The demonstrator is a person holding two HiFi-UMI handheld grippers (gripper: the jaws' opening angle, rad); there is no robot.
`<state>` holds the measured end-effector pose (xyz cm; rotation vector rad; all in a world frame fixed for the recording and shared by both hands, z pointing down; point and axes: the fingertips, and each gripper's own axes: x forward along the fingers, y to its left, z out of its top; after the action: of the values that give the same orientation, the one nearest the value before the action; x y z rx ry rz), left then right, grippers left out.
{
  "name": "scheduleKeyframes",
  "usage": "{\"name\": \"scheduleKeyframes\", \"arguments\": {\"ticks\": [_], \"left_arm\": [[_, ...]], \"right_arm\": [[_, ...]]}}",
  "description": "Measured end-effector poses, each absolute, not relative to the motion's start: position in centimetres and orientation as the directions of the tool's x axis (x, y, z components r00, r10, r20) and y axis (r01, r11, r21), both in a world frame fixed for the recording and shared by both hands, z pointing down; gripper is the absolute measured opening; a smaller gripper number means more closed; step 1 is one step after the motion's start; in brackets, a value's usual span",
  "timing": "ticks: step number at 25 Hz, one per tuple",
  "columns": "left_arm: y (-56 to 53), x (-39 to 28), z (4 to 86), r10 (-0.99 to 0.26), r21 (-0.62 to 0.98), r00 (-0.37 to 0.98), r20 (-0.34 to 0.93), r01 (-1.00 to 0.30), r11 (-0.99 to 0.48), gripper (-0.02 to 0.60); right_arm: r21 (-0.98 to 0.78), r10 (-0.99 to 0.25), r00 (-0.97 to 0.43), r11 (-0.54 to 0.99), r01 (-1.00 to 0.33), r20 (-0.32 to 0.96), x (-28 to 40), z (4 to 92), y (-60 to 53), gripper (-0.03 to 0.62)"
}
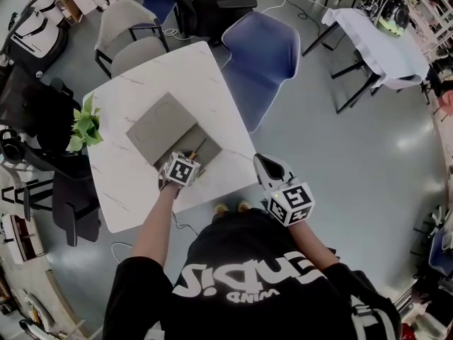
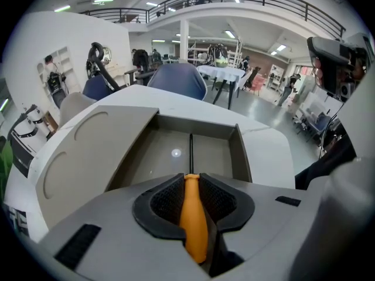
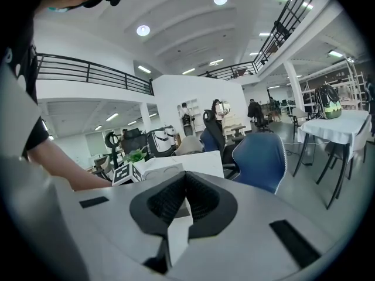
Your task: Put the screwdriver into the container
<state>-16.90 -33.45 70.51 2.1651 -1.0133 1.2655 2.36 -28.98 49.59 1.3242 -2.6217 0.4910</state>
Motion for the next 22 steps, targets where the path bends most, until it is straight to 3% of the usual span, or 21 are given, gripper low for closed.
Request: {"name": "scheduleKeyframes", "arguments": {"ticks": [17, 22], "left_arm": [[-33.2, -17.4, 68.4, -0.441, -0.002, 0.321, 0.838, -0.806, -0.592, 0.104], [-32.8, -17.2, 64.0, -0.518, -0.017, 0.344, 0.783, -0.821, -0.57, 0.053]], "right_arm": [[-0.221, -0.727, -0.624, 0.584, -0.781, 0.287, 1.7, 49.6, -28.6, 0.012], [-0.225, -0.702, -0.657, 0.617, -0.754, 0.277, 0.7, 49.3, -28.3, 0.012]]}}
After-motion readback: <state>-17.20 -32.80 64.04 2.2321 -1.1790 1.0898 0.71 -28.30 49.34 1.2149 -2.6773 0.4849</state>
